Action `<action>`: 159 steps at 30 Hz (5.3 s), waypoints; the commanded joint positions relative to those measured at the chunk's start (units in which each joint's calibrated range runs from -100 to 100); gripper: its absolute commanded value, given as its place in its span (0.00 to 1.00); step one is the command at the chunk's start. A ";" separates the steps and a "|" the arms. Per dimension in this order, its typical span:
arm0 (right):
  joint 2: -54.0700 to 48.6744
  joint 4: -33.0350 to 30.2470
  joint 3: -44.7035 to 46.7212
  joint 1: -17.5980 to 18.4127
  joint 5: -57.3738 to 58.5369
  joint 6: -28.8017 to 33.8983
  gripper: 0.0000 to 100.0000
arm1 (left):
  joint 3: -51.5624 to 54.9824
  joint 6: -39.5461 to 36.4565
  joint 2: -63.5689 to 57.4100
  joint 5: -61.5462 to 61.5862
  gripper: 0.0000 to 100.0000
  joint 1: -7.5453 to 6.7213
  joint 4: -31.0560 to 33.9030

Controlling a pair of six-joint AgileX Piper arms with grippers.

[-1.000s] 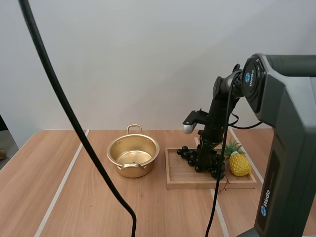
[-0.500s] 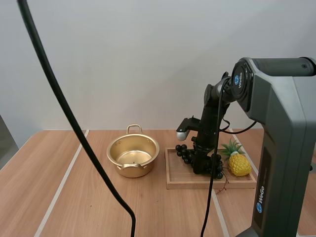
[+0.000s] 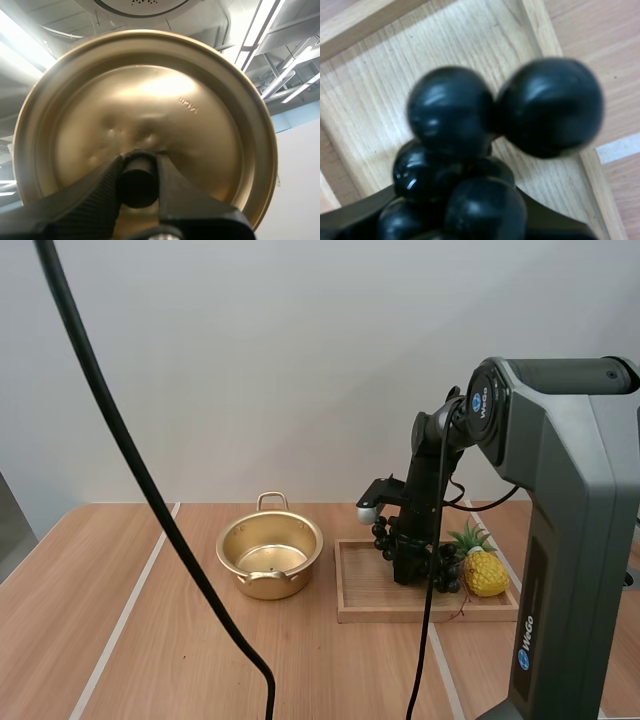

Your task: Open the pot, put the grape inside, and close it

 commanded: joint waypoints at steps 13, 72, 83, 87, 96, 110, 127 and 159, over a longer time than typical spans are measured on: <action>-24.88 1.25 0.18 0.15 4.65 1.29 0.00 | -0.24 0.51 0.09 -1.46 0.00 -0.01 0.72; 1.39 9.81 -17.00 20.20 -20.11 10.17 0.00 | -0.24 4.23 -0.47 -6.34 0.00 -0.01 0.72; 2.33 9.93 -16.63 17.19 -10.24 10.17 0.00 | -0.24 4.33 -0.47 -6.27 0.00 -0.01 0.72; 2.59 10.31 -16.63 17.14 -8.00 10.07 0.00 | -0.24 4.33 -0.47 -6.27 0.00 -0.01 0.72; 5.03 11.58 -16.52 17.14 -0.47 10.07 0.00 | -0.24 4.63 -0.47 -6.27 0.00 -0.01 0.72; 10.73 11.58 -14.35 17.22 -6.16 9.13 0.00 | -0.24 4.63 -0.47 -6.27 0.00 -0.01 0.72; 10.73 13.46 -14.35 17.28 -3.27 9.32 0.11 | -0.24 4.63 -0.47 -5.90 0.00 -0.01 0.72; -12.42 14.51 -21.70 17.36 -0.63 14.45 1.00 | -0.24 4.63 -0.47 -5.90 0.00 -0.01 0.72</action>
